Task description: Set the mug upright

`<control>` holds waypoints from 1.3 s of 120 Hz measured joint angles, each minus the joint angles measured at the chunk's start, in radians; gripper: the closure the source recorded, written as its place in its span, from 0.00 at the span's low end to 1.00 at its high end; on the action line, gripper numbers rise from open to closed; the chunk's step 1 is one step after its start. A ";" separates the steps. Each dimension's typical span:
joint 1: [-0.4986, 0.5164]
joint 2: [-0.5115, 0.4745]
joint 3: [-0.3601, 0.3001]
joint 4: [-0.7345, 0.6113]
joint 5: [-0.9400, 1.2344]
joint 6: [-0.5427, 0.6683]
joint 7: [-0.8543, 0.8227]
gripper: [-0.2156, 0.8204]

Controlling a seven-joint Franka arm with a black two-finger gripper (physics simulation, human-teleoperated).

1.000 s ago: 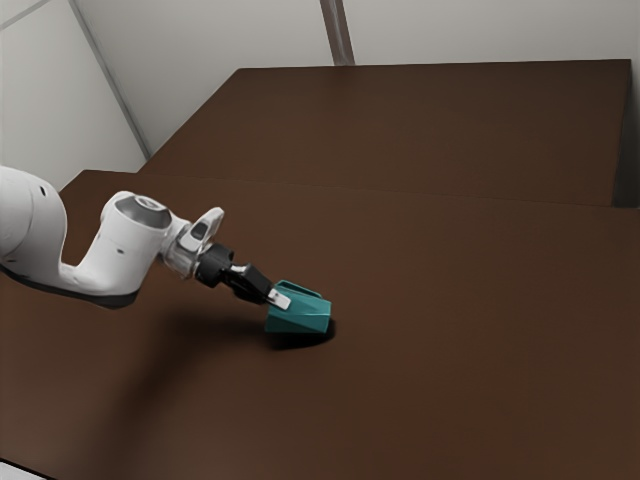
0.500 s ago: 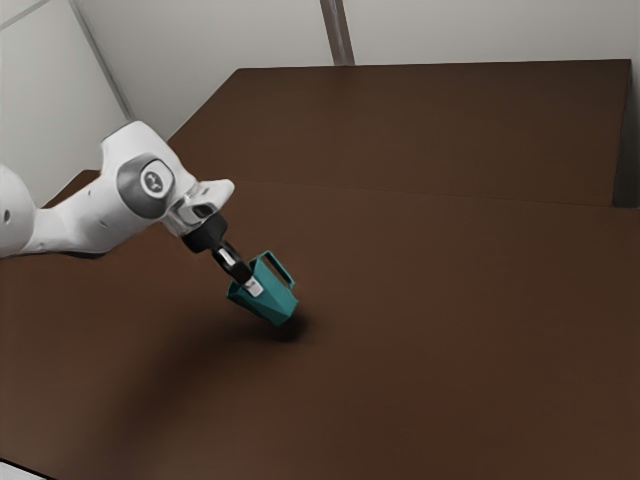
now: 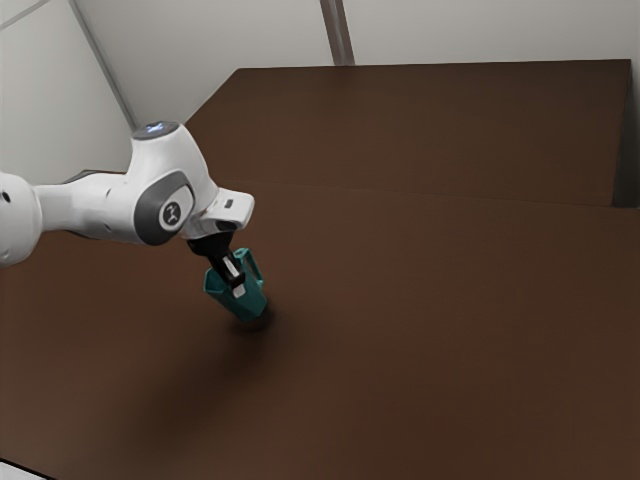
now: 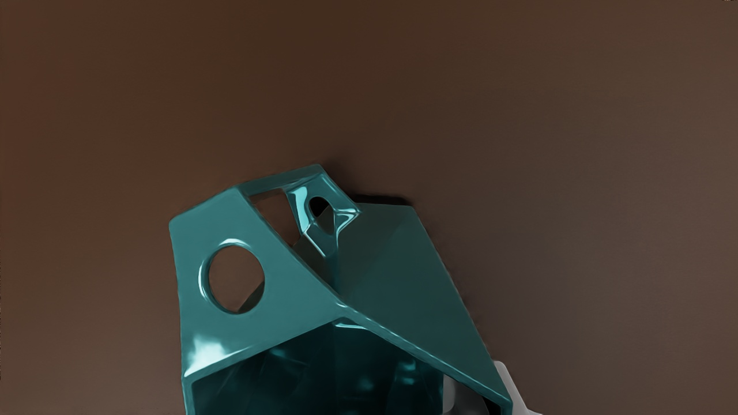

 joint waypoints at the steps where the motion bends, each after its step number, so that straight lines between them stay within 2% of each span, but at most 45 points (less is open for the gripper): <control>1: 0.000 0.000 0.000 0.000 0.001 0.000 -0.005 0.97; 68: 0.004 0.024 -0.008 -0.008 0.052 -0.040 -0.221 0.96; 75: 0.003 0.024 -0.008 -0.008 0.050 -0.039 -0.233 0.91; 94: -0.001 0.021 -0.008 -0.008 0.047 -0.039 -0.259 0.58; 108: 0.003 0.018 -0.019 -0.008 0.047 -0.039 -0.275 0.42; 136: 0.002 -0.060 -0.028 0.020 0.047 -0.073 -0.299 0.28; 148: 0.001 -0.081 -0.030 0.086 0.040 -0.123 -0.313 0.25; 156: 0.003 -0.065 -0.027 0.177 0.039 -0.176 -0.331 0.24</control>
